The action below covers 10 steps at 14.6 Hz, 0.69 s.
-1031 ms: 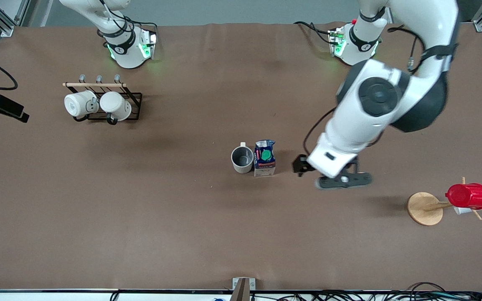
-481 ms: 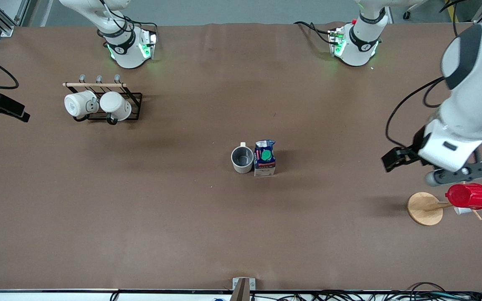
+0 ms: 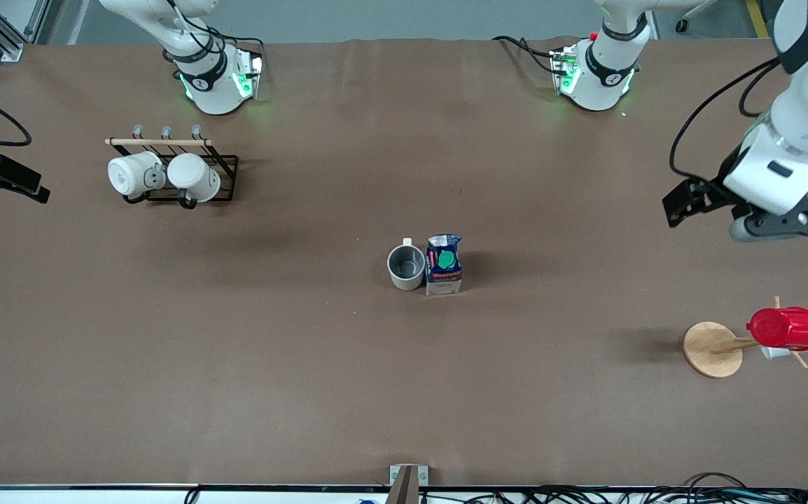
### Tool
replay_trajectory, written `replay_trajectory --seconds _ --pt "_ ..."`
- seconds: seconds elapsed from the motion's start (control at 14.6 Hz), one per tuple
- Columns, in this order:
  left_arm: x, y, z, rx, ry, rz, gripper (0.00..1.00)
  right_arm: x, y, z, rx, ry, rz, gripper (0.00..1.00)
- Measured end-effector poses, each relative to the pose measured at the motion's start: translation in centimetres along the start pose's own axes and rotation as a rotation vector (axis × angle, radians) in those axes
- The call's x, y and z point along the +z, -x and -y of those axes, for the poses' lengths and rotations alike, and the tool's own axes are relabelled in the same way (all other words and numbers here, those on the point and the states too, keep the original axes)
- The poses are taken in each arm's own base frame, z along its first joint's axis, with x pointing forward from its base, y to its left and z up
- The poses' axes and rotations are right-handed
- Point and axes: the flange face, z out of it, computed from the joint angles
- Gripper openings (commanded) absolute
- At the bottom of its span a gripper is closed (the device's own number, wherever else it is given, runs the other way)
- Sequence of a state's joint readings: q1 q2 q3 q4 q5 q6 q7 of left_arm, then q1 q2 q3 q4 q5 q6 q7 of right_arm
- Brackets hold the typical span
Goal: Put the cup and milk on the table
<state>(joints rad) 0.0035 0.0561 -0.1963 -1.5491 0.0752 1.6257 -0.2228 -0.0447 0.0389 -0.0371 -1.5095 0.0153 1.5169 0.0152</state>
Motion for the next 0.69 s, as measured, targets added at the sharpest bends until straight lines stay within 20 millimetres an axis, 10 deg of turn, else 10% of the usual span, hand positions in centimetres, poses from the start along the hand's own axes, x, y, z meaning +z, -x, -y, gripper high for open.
replay_trajectory --seconds 0.27,0.69 --pt "-1.5 4.3 4.2 0.017 0.037 0.003 1.00 0.0 0.0 0.0 -0.001 0.000 0.000 1.00" --pt "-2.9 6.1 3.7 0.038 0.038 0.003 1.00 0.2 0.2 0.8 -0.016 -0.002 0.019 1.00"
